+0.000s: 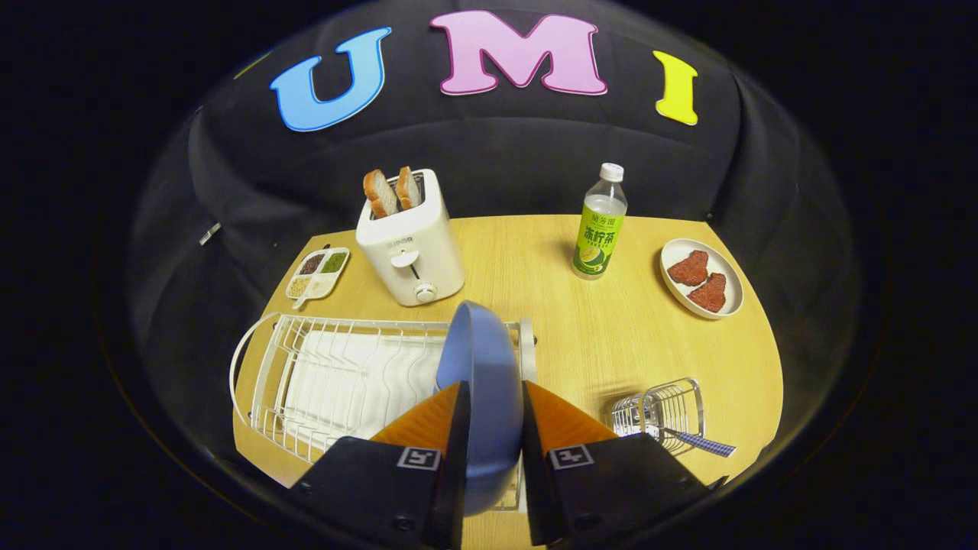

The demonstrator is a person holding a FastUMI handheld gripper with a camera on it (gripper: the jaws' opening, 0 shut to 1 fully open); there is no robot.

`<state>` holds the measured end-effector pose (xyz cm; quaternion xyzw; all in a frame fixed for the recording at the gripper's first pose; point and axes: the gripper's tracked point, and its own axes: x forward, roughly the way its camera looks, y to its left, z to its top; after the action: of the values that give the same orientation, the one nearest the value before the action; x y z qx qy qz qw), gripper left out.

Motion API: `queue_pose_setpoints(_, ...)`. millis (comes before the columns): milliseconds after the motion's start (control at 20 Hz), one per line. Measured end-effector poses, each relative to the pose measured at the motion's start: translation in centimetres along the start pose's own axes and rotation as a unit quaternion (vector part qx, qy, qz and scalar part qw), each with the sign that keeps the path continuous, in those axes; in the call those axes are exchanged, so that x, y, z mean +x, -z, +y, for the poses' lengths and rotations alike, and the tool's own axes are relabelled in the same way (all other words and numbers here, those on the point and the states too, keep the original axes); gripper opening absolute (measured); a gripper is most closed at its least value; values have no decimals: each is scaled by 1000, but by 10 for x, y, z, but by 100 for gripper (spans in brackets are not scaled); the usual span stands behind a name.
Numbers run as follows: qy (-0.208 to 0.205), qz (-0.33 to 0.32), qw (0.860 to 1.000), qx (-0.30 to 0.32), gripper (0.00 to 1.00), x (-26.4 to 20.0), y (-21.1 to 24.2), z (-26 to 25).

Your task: Take the plate from the dish rack, then take the spoon from the basket and place it into the plate.

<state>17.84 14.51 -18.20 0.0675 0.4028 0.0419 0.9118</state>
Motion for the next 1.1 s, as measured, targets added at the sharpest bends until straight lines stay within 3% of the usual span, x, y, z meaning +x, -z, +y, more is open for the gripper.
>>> queue_pose_setpoints(300, 34, -14, 999, 2, 29, -5, -1, 1)
queue_pose_setpoints(650, 96, -54, 994, 11, 28, -21, -16, -8)
queue_pose_setpoints(1100, 128, -56, 990, 10, 28, -27, -13, -10)
